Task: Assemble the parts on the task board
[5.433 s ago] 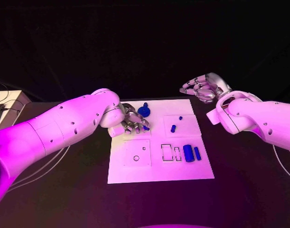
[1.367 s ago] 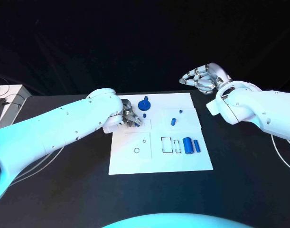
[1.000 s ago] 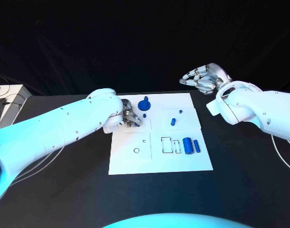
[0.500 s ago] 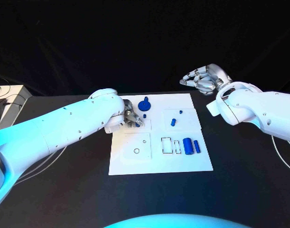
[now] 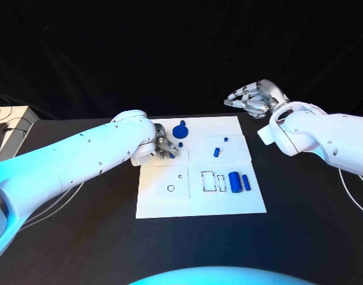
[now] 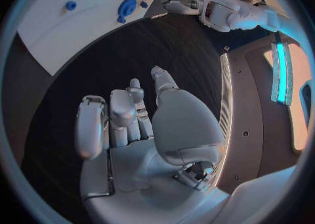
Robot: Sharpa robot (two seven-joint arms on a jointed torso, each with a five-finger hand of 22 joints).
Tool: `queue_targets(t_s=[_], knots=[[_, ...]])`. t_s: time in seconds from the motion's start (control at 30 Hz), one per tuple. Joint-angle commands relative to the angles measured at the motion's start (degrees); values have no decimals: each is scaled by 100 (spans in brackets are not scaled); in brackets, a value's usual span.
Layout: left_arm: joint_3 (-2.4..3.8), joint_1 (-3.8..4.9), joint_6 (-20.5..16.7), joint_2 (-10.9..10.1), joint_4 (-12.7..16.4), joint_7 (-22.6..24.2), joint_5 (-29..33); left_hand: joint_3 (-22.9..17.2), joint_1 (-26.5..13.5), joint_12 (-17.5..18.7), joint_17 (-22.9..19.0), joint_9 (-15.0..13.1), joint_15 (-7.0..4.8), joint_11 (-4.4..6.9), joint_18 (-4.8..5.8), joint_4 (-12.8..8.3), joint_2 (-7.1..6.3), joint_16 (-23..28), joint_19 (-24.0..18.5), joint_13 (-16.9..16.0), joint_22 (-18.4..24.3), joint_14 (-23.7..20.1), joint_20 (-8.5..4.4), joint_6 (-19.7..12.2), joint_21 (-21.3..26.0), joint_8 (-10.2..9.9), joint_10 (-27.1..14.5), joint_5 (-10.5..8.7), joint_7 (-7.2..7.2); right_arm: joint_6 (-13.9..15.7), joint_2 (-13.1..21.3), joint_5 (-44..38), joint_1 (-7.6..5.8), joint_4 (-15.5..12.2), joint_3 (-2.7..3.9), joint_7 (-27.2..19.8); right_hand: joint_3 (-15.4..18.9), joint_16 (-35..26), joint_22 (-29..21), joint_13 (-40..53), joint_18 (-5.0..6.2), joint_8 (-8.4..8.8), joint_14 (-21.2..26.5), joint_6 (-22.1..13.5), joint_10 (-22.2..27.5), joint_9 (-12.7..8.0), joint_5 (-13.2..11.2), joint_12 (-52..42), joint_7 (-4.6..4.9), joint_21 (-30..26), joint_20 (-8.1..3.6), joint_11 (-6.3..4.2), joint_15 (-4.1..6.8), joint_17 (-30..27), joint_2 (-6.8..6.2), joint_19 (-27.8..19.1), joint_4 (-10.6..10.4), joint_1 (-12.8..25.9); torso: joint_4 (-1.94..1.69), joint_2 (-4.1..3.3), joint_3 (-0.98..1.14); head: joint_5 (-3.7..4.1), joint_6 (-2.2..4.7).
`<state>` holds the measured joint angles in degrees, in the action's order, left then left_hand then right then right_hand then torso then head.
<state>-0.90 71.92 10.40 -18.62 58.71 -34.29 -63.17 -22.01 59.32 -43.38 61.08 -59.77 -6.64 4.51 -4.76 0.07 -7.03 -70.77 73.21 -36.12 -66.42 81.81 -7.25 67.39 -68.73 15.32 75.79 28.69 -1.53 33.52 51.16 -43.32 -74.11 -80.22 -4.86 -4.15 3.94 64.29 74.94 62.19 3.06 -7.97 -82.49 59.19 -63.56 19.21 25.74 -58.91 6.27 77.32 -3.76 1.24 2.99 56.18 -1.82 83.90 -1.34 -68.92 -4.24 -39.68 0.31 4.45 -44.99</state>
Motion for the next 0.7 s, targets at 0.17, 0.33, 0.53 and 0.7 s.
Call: queue_targets(t_s=[0.17,0.33,0.53,0.7], knots=[[-10,-23,140,11,-7,-30,52,562,334,2,-7,57,-30,50,110,90,236,-24,36,-12,-22,-23,-25,56,31,-69,-9,-15,-53,-71,-4,-23,5,3,2,-38,2,-32,1167,10,6,13,-14,47,5,8,24,24,-6,3,-39,-37,36,7,4,512,6,49,-2,5,-5,5,0],[-10,-23,138,3,1,-29,56,1084,427,-2,-4,93,-32,61,117,329,214,-28,42,-12,-42,-22,-30,101,55,-83,-9,-28,-62,-72,-7,-21,6,7,1,-41,2,-32,1167,10,6,13,-14,47,5,8,24,24,-6,3,-39,-37,36,7,4,512,6,49,-5,4,-7,7,-1],[-10,-23,106,-16,4,-30,56,1700,628,-6,-5,107,-33,54,122,489,345,-29,52,-10,-71,-22,-34,111,76,-96,-13,-29,-63,-72,-9,-18,8,10,1,-43,2,-32,1167,10,6,13,-14,47,5,8,24,24,-6,3,-39,-37,36,7,4,512,6,49,-4,1,-7,15,-1],[-9,-22,72,-42,8,-31,55,2124,702,-13,3,104,-31,52,126,587,445,-34,65,-7,-104,-22,-33,121,83,-93,-9,-38,-57,-71,-3,-14,9,7,1,-43,5,-38,1166,5,7,19,-14,45,8,7,22,34,-3,-2,-39,-35,35,3,10,512,3,64,-3,-5,-5,18,4]])
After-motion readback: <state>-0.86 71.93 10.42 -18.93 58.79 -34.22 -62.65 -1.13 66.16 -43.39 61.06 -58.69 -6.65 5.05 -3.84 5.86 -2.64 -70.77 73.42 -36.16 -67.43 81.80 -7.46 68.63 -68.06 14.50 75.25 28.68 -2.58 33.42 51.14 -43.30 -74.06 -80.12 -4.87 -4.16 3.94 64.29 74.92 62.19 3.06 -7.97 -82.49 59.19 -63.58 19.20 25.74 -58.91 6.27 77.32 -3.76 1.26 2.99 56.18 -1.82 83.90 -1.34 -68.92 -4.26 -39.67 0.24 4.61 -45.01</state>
